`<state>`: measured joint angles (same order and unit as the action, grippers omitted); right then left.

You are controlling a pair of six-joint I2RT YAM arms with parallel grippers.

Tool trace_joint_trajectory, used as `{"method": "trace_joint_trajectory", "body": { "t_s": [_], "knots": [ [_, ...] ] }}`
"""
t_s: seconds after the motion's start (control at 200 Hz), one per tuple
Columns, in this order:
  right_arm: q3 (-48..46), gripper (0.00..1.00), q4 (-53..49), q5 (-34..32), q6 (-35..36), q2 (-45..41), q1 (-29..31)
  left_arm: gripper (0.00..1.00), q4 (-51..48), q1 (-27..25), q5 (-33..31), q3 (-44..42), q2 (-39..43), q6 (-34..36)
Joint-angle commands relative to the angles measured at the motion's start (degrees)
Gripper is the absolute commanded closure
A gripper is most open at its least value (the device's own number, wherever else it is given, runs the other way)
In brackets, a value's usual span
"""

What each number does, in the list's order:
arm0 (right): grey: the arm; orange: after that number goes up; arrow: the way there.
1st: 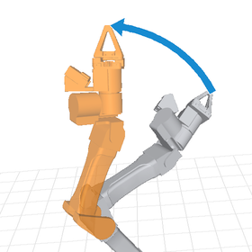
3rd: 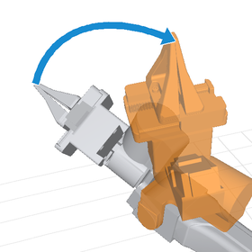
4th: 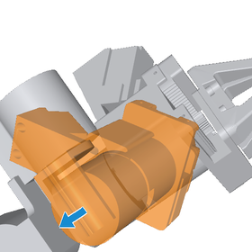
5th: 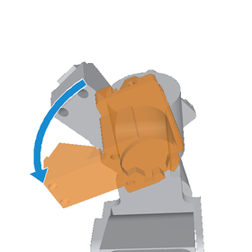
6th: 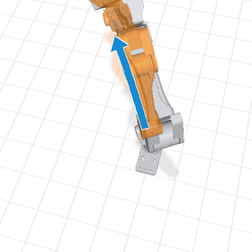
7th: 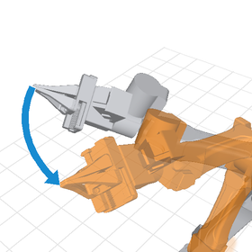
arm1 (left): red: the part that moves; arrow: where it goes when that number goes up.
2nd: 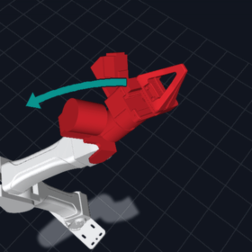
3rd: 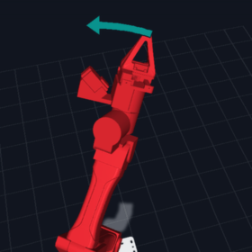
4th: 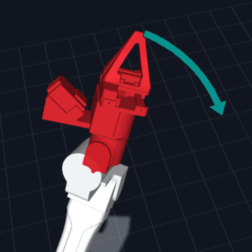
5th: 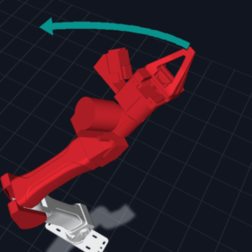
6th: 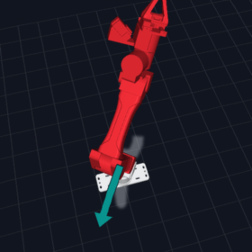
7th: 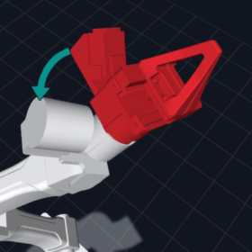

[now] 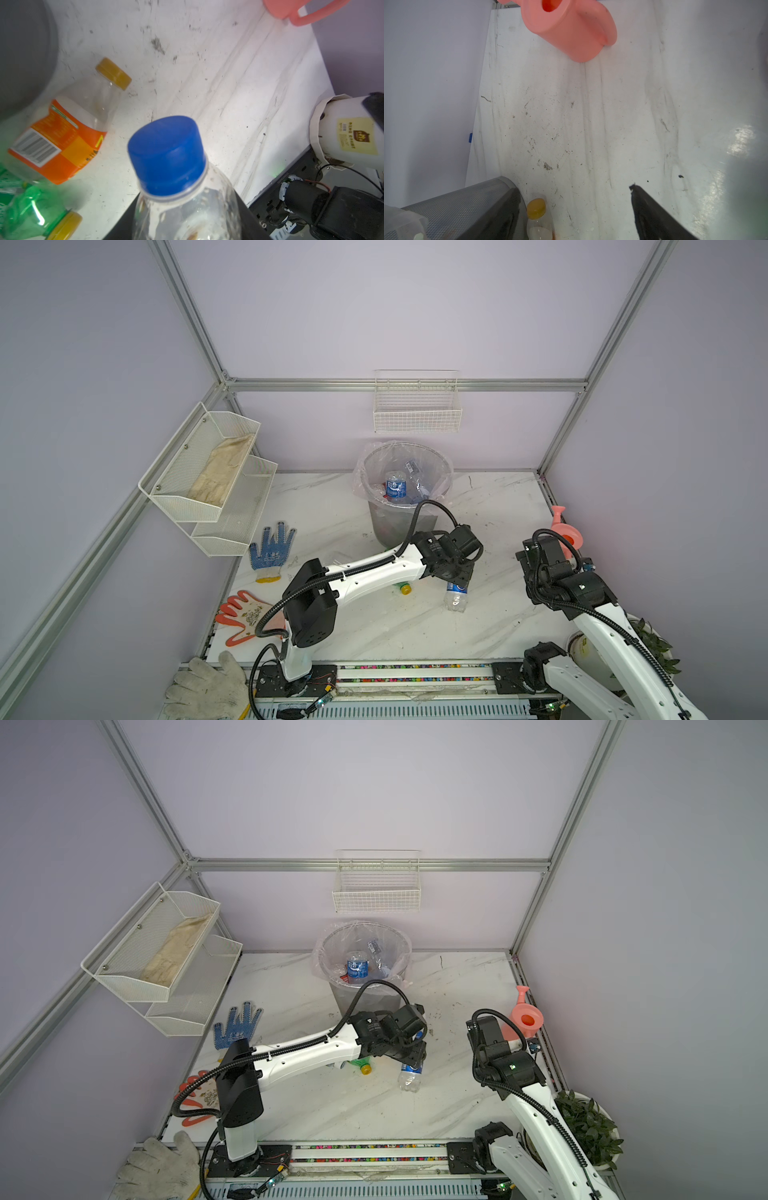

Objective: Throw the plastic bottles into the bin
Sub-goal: 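Lift the Pepsi bottle with the left gripper toward the wastebasket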

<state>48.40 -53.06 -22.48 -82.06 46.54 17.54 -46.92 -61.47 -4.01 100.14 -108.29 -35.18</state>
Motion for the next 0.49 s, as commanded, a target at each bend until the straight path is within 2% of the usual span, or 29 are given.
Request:
{"method": "trace_joint_trajectory", "body": {
  "t_s": [0.0, 0.11, 0.315, 0.395, 0.49],
  "knots": [
    [0.9, 0.14, -0.1, -3.4, 1.9, 0.4, -0.3, 0.72, -1.5, 0.6, -7.4, 14.7, 4.2, 10.9],
    [0.1, 0.14, 1.4, -3.0, 3.2, 0.4, -0.3, 0.71, -2.8, 1.1, -11.9, 26.2, 4.8, 20.4],
    [-1.1, 0.14, 5.7, -0.1, 5.8, 2.1, -0.4, 0.7, -0.6, 5.2, -13.8, 41.8, 5.4, 33.3],
    [-1.0, 0.14, 7.1, 0.8, 6.7, 2.9, -0.3, 0.7, 3.1, 6.9, -14.8, 42.5, 7.6, 36.7],
    [-0.9, 0.14, 8.1, 1.3, 7.6, 3.3, -0.3, 0.69, 11.3, 9.1, -15.8, 37.3, 12.1, 39.1]
  ]
}}
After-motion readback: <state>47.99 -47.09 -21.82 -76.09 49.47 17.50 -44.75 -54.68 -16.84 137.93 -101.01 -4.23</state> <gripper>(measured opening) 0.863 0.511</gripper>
